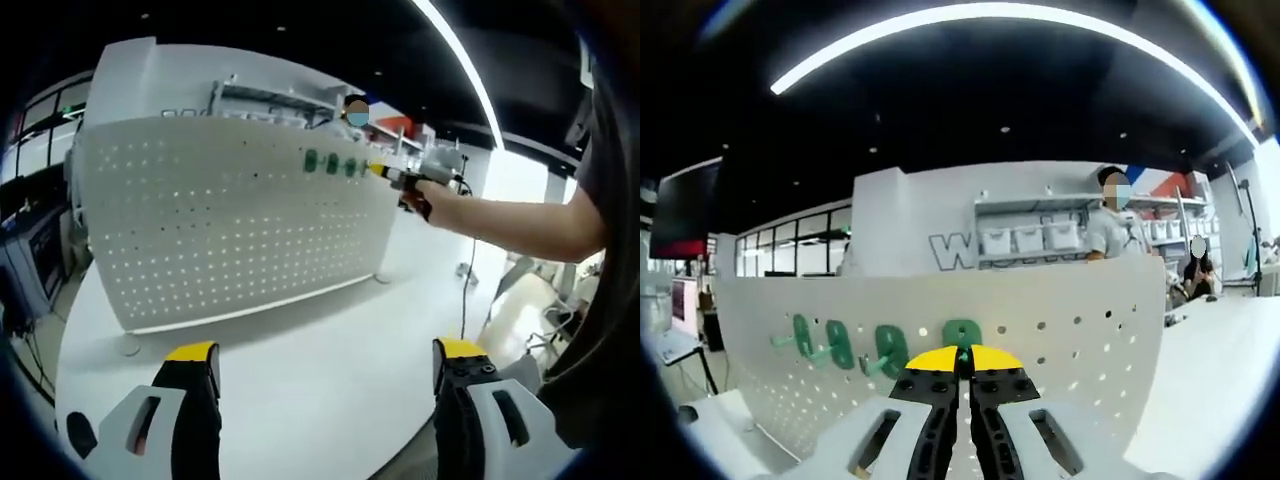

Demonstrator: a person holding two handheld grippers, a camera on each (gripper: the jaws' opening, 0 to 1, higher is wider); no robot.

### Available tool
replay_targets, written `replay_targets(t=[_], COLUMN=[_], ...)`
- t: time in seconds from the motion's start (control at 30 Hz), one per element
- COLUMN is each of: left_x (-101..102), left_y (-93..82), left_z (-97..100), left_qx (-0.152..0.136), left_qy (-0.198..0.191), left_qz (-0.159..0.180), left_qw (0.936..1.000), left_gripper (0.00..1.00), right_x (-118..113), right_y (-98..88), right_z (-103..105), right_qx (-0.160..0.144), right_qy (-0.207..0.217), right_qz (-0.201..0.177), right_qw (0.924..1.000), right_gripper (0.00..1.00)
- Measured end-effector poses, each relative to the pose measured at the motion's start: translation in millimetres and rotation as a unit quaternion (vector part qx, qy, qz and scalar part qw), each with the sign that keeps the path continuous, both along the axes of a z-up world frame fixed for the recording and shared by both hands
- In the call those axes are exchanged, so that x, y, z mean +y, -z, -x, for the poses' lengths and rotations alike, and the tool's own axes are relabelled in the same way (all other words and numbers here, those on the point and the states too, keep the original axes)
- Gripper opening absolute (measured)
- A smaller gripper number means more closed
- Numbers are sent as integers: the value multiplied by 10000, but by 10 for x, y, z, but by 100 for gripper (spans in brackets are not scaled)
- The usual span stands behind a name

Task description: Insert the hook assembly into the mounting plate slot until the hook locks in place.

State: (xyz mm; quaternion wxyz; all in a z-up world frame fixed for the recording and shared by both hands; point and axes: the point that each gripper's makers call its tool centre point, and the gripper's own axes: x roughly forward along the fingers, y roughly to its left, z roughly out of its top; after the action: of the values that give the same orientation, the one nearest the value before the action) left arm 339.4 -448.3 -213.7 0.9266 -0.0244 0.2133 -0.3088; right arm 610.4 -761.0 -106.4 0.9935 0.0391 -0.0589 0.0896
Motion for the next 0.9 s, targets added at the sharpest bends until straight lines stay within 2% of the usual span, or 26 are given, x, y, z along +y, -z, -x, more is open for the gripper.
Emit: replay_targets(t=[0.13, 0.23, 0.3, 0.4, 0.5, 0.63, 0.7, 0.73, 0.9], left_x=[35, 60, 60, 39, 19, 31, 52, 55, 49], left_y=[-1, 13, 23, 28, 30, 13, 20, 16, -10], left_z=[-10, -24, -29, -31, -26, -32, -32, -30, -21], left_qx=[0, 30, 50, 48, 65, 42, 39, 29, -10], left_qy=[-43, -92, -105, -98, -75, -95, -113, -114, -117], left_qz=[-11, 18, 32, 33, 30, 45, -9, -16, 27], left_qw=[10000, 10000, 9999, 9999, 9999, 9999, 9999, 9999, 9999], left_gripper=[89, 89, 88, 88, 88, 89, 89, 89, 89], right_x=[-5, -10, 1, 2, 2, -10, -4, -6, 9], right_y=[-7, -10, -1, 68, 50, 52, 39, -12, -100], right_z=[-13, -17, -35, -66, -73, -72, -61, -57, -35], right_qx=[-92, -111, -57, 124, 145, 305, 373, 264, 257], right_qy=[91, 124, 160, 154, 218, 187, 189, 216, 187], right_qz=[95, 8, 112, -5, 81, -176, -52, 232, 138], right_qw=[9999, 9999, 9998, 9998, 9996, 9992, 9991, 9991, 9994], right_gripper=[0, 0, 0, 0, 0, 1, 1, 2, 8])
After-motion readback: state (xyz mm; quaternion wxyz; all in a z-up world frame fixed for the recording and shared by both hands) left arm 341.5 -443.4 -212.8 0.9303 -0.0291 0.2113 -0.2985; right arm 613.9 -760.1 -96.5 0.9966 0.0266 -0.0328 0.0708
